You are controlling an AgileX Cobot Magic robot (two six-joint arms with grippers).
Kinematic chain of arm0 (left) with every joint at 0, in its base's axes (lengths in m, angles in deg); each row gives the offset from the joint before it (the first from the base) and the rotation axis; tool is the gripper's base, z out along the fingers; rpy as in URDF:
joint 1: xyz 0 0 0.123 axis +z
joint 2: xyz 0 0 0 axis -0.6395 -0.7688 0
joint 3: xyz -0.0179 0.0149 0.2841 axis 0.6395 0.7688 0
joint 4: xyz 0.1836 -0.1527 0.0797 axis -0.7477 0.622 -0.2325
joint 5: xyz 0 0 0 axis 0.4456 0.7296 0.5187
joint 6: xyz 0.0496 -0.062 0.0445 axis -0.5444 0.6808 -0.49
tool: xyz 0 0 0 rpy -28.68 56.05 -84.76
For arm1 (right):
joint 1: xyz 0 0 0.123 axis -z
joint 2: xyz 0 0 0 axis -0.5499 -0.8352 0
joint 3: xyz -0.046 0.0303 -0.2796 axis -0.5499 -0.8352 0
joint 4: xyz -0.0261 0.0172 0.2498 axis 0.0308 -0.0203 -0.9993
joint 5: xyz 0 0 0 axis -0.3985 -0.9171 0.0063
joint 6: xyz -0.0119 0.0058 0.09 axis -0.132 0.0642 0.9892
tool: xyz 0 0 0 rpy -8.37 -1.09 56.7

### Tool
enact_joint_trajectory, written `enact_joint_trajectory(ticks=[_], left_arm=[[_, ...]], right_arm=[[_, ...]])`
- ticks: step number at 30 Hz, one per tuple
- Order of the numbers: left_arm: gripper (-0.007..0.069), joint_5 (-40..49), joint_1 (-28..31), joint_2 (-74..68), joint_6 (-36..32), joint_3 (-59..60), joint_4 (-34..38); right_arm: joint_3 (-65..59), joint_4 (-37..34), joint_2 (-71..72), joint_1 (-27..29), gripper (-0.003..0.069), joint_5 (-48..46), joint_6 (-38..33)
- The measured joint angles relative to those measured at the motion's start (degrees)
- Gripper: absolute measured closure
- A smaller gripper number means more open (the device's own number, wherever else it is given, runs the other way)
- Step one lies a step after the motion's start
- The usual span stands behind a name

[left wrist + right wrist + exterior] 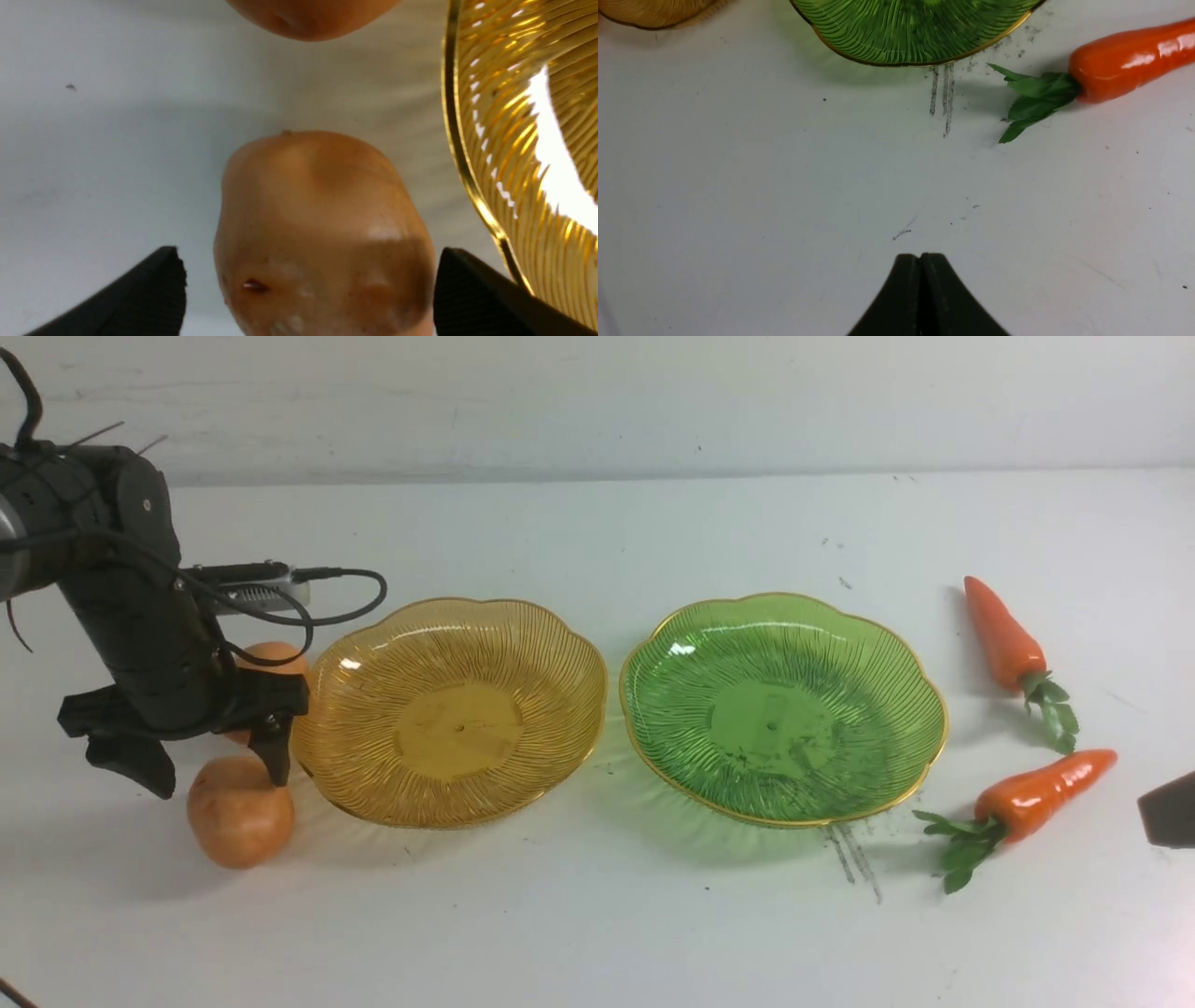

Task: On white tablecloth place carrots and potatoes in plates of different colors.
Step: 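Put the potatoes from the left side into the left plate with the left gripper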

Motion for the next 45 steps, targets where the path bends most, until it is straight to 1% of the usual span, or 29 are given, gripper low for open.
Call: enact_joint_trajectory(ticks=[6,9,13,22,25,29,32,35,37,39,42,45], left_arm=[[-0.0052,-0.06,0.0,-2.23,1.18,-0.1,-1.34],[-0.0033,-0.06,0.0,-3.03,1.18,-0.22,-1.53],[0.0012,-0.06,0.0,-3.14,1.37,-0.33,-1.58],[0.0013,0.79,0.0,-3.24,2.47,-0.66,-2.77],[0.0013,4.72,0.0,-3.42,2.63,-2.8,-6.22],[0.0013,7.99,0.0,-1.1,2.75,-7.44,-7.53],[0.0013,8.27,-0.33,1.33,2.7,-11.4,-4.76],[0.0013,8.78,-2.13,2.87,1.39,-15.93,0.0],[0.0013,7.42,-4.53,2.7,0.02,-18.53,3.28],[0.0013,3.53,-7.63,0.87,-1.23,-20.26,6.12],[0.0013,-0.59,-10.47,-2.32,-2.32,-20.68,7.43],[0.0013,-3.16,-12.82,-7.0,-3.31,-20.68,6.8]], right_arm=[[0.0,-0.9,0.0,0.0,0.0669,0.05,-0.79],[0.0,-1.93,0.0,0.0,0.0669,0.05,-1.24],[0.0,-2.9,0.0,0.0,0.0669,0.16,-1.44],[0.0,-2.95,0.0,0.0,0.0669,0.2,-1.63],[0.0,-2.95,0.0,0.0,0.0669,0.2,-1.68],[0.0,-2.95,0.0,0.0,0.0669,0.2,-1.68],[0.0,-2.95,0.0,0.0,0.0669,0.2,-1.68],[0.0,-3.0,0.0,0.0,0.0669,0.2,-1.68],[0.0,-3.0,0.0,0.0,0.0669,0.2,-1.68],[0.0,-3.0,0.0,0.0,0.0669,0.2,-1.68],[0.0,-3.0,0.0,0.0,0.0669,0.2,-1.97],[0.0,-3.0,0.0,0.0,0.0669,-0.06,-2.73]])
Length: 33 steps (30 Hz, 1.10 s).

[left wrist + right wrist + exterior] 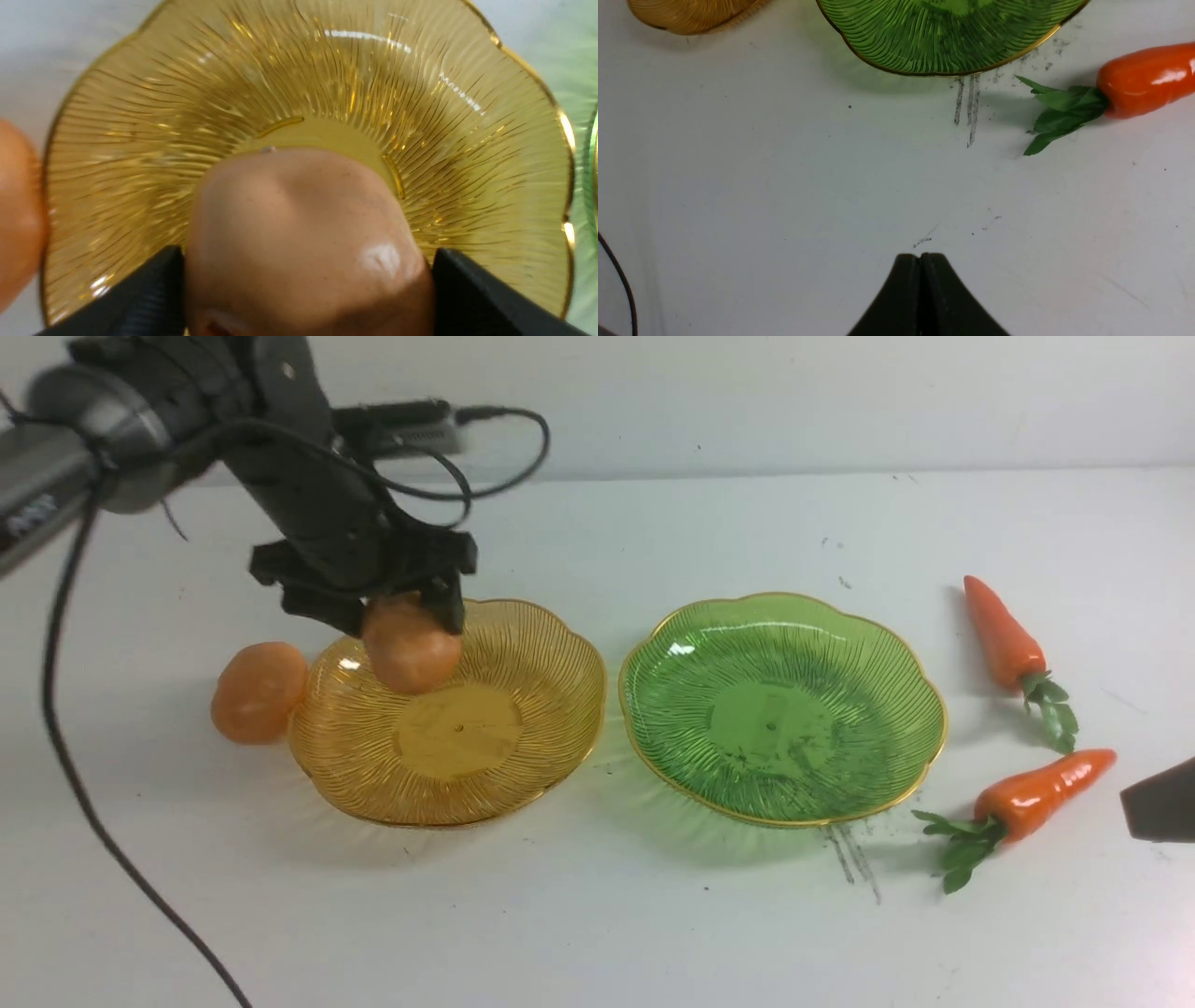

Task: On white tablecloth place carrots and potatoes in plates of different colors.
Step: 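Put the potatoes from the left side into the left plate with the left gripper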

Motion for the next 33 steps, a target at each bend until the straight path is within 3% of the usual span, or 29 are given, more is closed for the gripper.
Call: enact_joint_trajectory(ticks=[10,14,24,27,28,29,30,32,33], left_arm=[[0.0004,-0.33,-1.12,-5.47,-0.06,-1.14,-0.19],[-0.0055,1.77,-1.12,-5.47,-0.13,-4.54,-0.39],[-0.0056,7.81,-1.17,-5.47,-0.2,-9.22,-3.65],[0.0001,11.23,-1.11,-5.47,0.2,-10.97,-8.17],[0.0085,12.29,-0.89,-5.47,0.2,-12.55,-10.95],[0.0118,12.4,-0.79,-5.47,0.14,-13.23,-11.76],[0.0321,12.49,0.34,-5.07,-0.6,-14.93,-15.41],[0.0497,12.59,2.23,-4.36,-1.38,-15.41,-17.28],[0.051,12.59,2.49,-4.2,-1.48,-15.48,-17.34]], right_arm=[[0.0,0.0,0.0,0.0,0.0669,-0.24,-0.12],[0.0,0.0,0.0,0.0,0.0669,-0.3,-0.13],[0.0,0.0,0.0,0.0,0.0669,-0.34,-0.13],[0.0,0.0,0.0,0.0,0.0669,-0.34,-0.13],[0.0,0.0,0.0,0.0,0.0669,-0.34,-0.13],[0.0,0.0,0.0,0.0,0.0669,-0.34,-0.13],[0.0,0.0,0.0,0.0,0.0669,-0.34,-0.13],[0.0,0.0,0.0,0.0,0.0669,-0.34,-0.19],[0.0,0.0,0.0,0.0,0.0669,-0.34,-0.19]])
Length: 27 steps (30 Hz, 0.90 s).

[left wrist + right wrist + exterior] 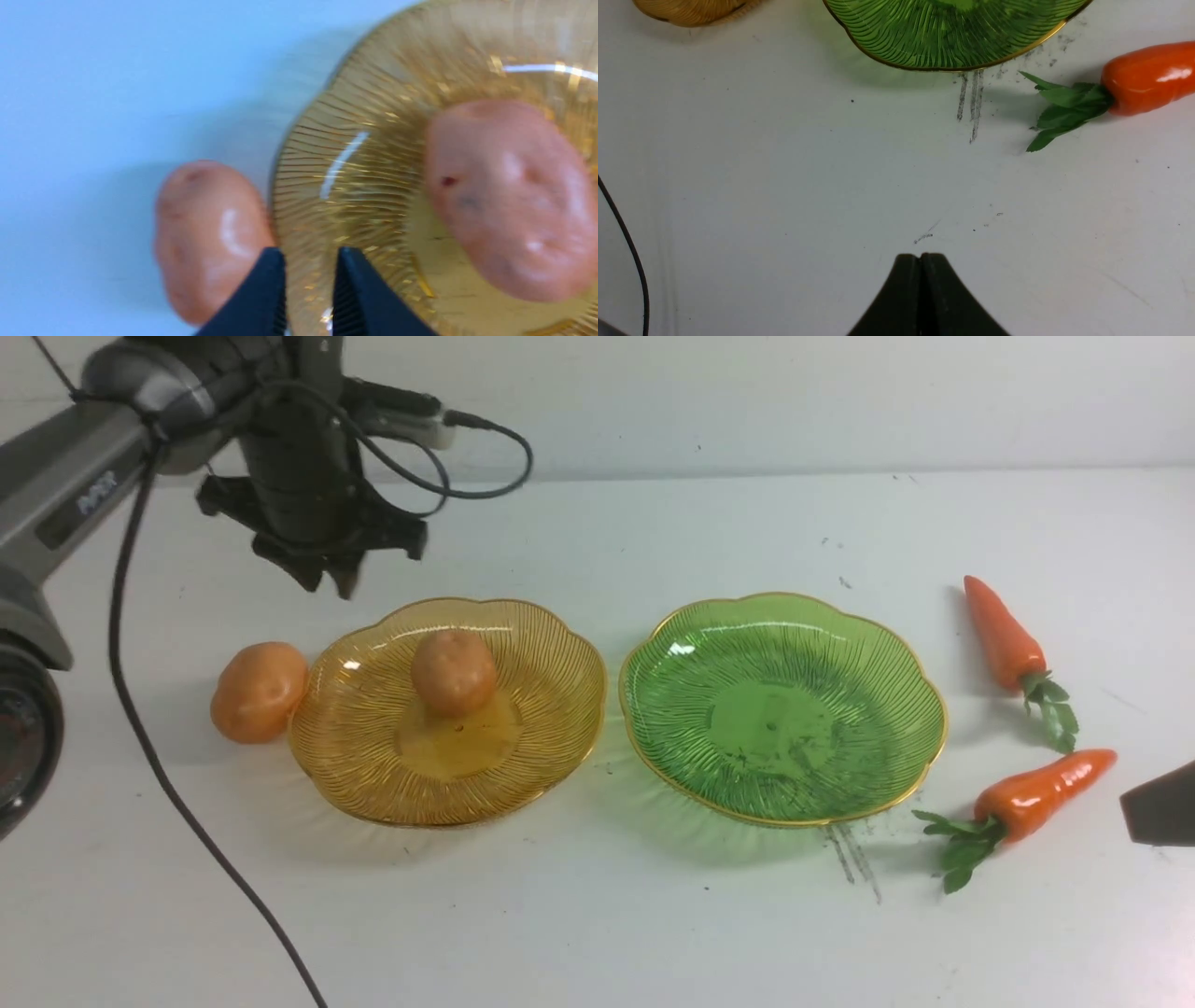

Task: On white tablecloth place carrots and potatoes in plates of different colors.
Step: 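Put the potatoes from the left side into the left plate with the left gripper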

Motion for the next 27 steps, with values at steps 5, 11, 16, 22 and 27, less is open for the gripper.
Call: enact_joint_trajectory(ticks=[5,11,16,22,27], left_arm=[[0.0624,0.25,7.99,0.53,-3.55,-0.28,4.18],[0.0614,0.25,13.79,-0.26,-13.73,-0.28,13.05],[0.0485,0.25,14.49,-1.87,-18.38,-0.28,16.88],[0.0146,0.25,14.37,-4.42,-19.22,-0.28,19.58],[-0.0034,0.25,14.37,-5.95,-19.22,-0.28,18.14]], right_arm=[[0.0,-0.08,0.0,0.0,0.0669,0.0,0.0],[0.0,-0.02,0.0,0.0,0.0669,0.0,0.0],[0.0,-0.02,0.0,0.0,0.0669,0.0,-0.01],[0.0,-0.02,0.0,0.0,0.0669,0.0,-0.01],[0.0,-0.18,0.0,0.0,0.0669,0.0,-0.01]])
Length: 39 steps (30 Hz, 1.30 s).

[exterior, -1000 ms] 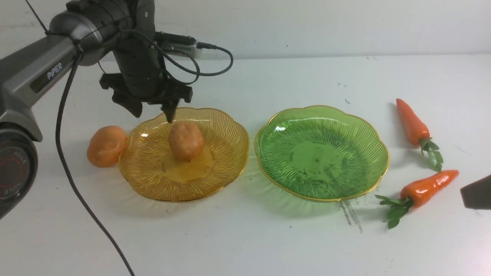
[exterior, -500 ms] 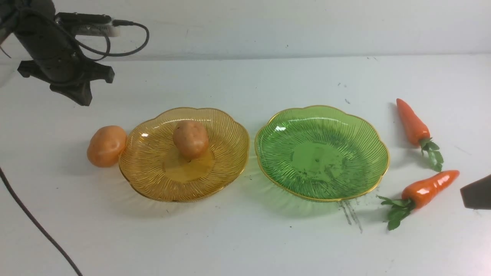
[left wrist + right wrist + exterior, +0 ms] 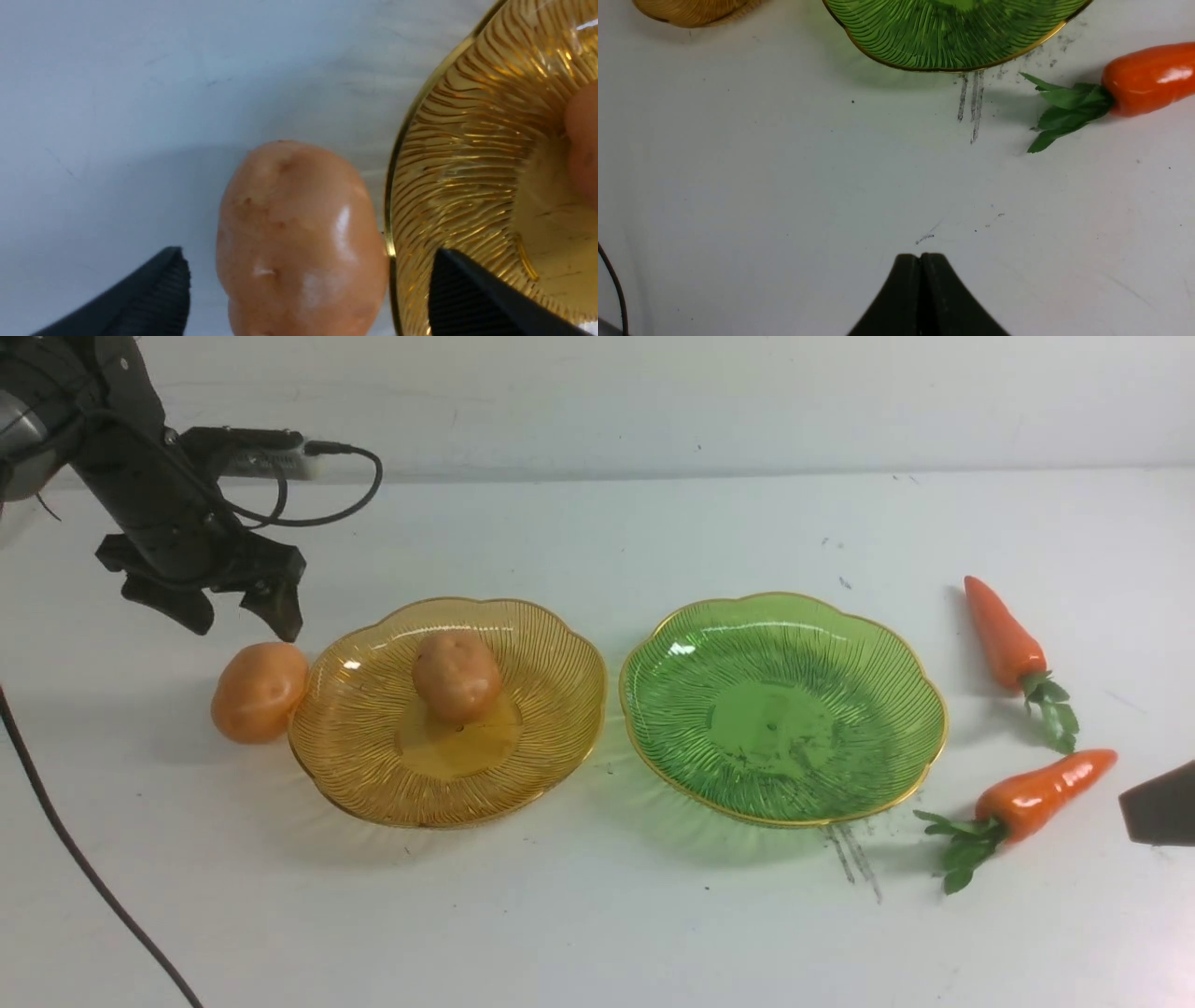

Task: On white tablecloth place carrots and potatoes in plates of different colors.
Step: 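Put the potatoes from the left side into the left plate with the left gripper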

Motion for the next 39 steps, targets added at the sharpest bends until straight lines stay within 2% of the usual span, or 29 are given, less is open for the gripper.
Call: enact_joint_trajectory(ticks=[2,11,15,19,23,34,39], left_arm=[[-0.0057,0.0,0.0,-0.68,0.0,0.0,0.11],[-0.0059,-0.06,0.0,-3.72,0.2,0.0,-0.9],[-0.0056,-0.18,0.0,-5.01,2.8,0.0,-3.62],[-0.0034,-0.24,0.0,-5.8,3.87,0.0,-4.0],[0.002,-0.31,0.0,-5.8,4.75,0.0,-4.0],[0.002,-0.33,0.0,-3.12,7.07,0.0,-6.3],[0.002,-0.27,-0.95,4.75,7.5,0.08,-0.95]], right_arm=[[0.0,-0.15,0.0,0.0,0.0669,0.0,0.0],[0.0,-0.93,0.0,0.0,0.0669,0.0,0.2],[0.0,-1.0,0.0,0.0,0.0669,0.0,0.2],[0.0,-1.0,0.0,0.0,0.0669,0.0,0.2],[0.0,-1.0,0.0,0.0,0.0669,0.0,0.2],[0.0,-1.05,0.0,0.0,0.0669,0.0,0.27],[0.0,-1.05,0.0,0.0,0.0669,0.0,0.27]])
